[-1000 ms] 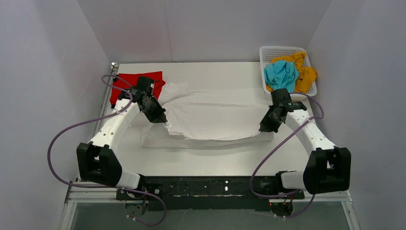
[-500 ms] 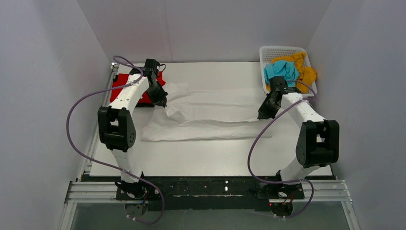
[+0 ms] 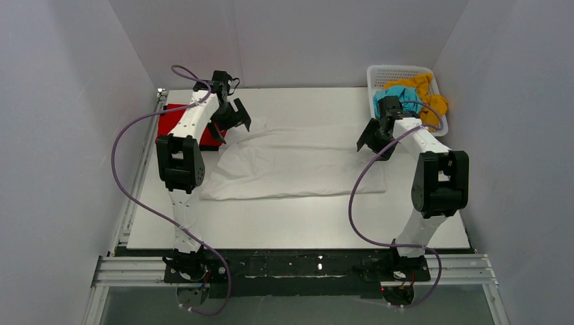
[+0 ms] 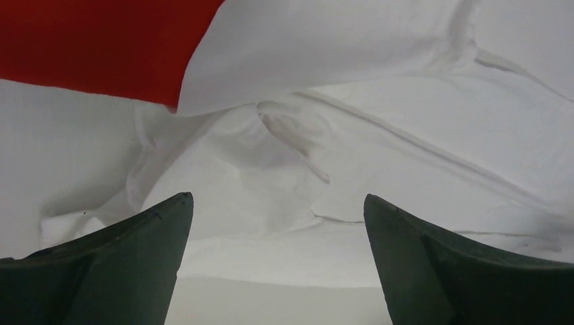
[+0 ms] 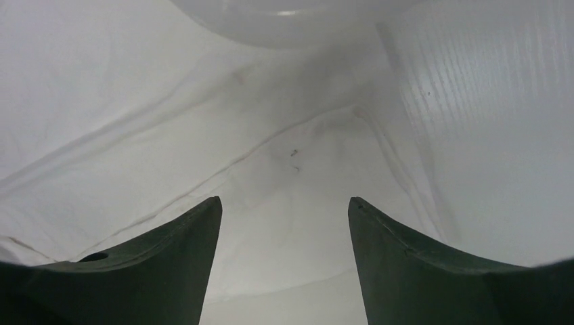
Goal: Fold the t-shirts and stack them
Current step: Fold the flattened tshirt in 1/3 of the way
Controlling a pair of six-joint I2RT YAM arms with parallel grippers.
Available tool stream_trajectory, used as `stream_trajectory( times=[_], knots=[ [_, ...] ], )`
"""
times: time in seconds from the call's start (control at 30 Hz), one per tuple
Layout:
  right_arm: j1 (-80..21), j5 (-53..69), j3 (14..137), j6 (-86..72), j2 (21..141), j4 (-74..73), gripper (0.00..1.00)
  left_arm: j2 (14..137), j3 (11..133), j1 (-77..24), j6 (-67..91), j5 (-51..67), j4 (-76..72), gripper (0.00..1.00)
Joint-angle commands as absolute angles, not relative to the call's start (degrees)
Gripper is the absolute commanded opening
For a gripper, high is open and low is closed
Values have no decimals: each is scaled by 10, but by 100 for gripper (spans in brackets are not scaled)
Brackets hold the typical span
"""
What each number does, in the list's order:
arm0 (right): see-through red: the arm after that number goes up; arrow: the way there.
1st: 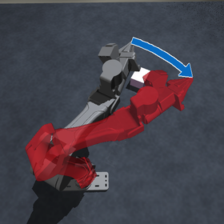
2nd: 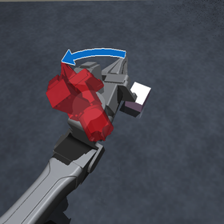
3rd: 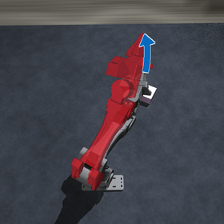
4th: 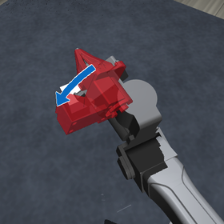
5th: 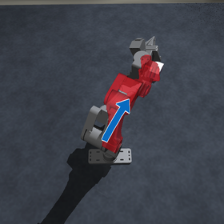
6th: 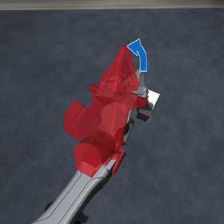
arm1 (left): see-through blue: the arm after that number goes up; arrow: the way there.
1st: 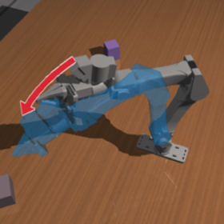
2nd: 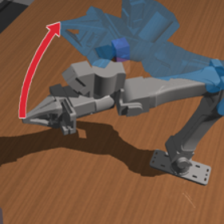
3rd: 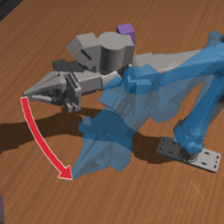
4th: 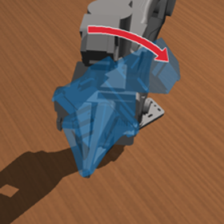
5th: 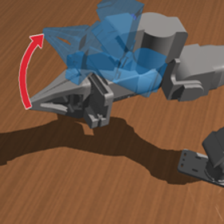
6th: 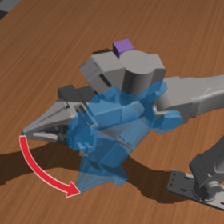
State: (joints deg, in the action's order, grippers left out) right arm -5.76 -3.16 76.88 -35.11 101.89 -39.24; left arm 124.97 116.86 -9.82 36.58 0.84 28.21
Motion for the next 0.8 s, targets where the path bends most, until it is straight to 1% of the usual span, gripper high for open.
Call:
stream_trajectory(
  times=[0.0, 0.07, 0.1, 0.17, 0.27, 0.53, 0.67, 0.77],
  knots=[
    [-75, -38, 732, -329, 937, -372, 78, 1137, 1064, -97, 347, 56, 321, 98],
    [-99, -22, 705, -324, 916, -349, 80, 1071, 973, -103, 356, 69, 270, 98],
    [-113, -15, 697, -320, 911, -338, 81, 1041, 907, -108, 358, 77, 224, 98],
    [-143, -14, 682, -315, 909, -318, 81, 986, 814, -117, 365, 95, 149, 98],
    [-183, -10, 675, -302, 931, -279, 81, 965, 728, -123, 379, 144, 52, 98],
    [-193, -4, 674, -301, 1013, -244, 80, 1067, 722, -124, 377, 152, 52, 98],
    [-194, 28, 643, -300, 1027, -242, 80, 1091, 702, -123, 373, 147, 61, 98],
    [-193, 55, 605, -296, 1016, -237, 79, 1082, 660, -125, 389, 163, 66, 98]
  ],
)
